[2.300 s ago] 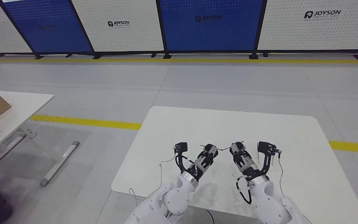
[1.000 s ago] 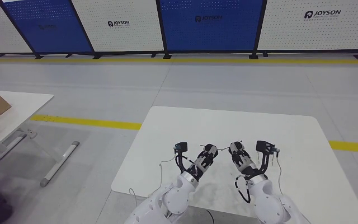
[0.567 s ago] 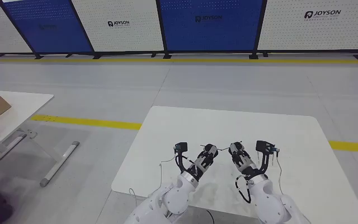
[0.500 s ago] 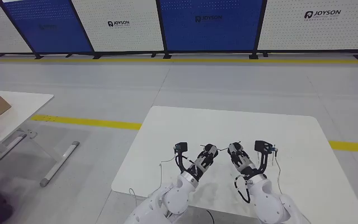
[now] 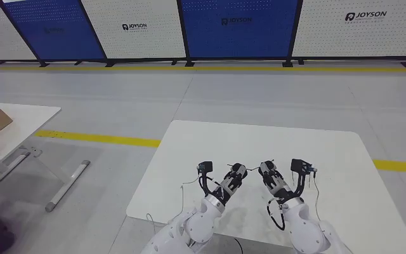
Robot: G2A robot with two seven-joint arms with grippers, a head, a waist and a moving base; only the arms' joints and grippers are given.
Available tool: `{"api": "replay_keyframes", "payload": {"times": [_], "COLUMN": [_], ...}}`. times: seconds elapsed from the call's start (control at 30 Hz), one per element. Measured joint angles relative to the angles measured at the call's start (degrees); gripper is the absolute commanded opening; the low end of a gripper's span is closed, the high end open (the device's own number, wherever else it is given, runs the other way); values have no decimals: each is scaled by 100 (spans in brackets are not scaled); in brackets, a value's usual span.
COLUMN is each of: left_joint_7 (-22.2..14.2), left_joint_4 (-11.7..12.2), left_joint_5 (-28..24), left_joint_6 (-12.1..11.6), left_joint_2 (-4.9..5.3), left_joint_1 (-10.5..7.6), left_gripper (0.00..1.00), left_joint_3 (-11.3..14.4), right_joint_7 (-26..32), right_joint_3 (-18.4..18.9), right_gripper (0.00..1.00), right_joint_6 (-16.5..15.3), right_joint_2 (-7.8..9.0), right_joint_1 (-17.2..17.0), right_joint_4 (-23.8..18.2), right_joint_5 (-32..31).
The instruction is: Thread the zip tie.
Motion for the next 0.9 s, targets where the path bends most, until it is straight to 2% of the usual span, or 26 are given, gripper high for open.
{"api": "replay_keyframes", "payload": {"times": [0.3, 0.6, 0.77, 0.9], "left_joint_7": [0, -49, -262, -285], "left_joint_4": [0, 2, -2, -4], "left_joint_5": [0, -3, -178, -276], "left_joint_6": [0, 3, -246, -302], "left_joint_2": [0, -6, -8, -8], "left_joint_1": [0, -1, 33, 48], "left_gripper": [0, 0, 0, 0], "left_joint_3": [0, -11, -21, -86], "right_joint_7": [64, -151, -185, -202], "right_joint_3": [-124, -32, 1, 5], "right_gripper": [0, 0, 0, 0], "right_joint_6": [-35, -105, -123, -119], "right_joint_2": [-42, -55, -60, -70], "right_joint_1": [67, -36, -83, -115], "right_joint_4": [130, 86, 58, 50], "right_joint_5": [38, 97, 115, 155]}}
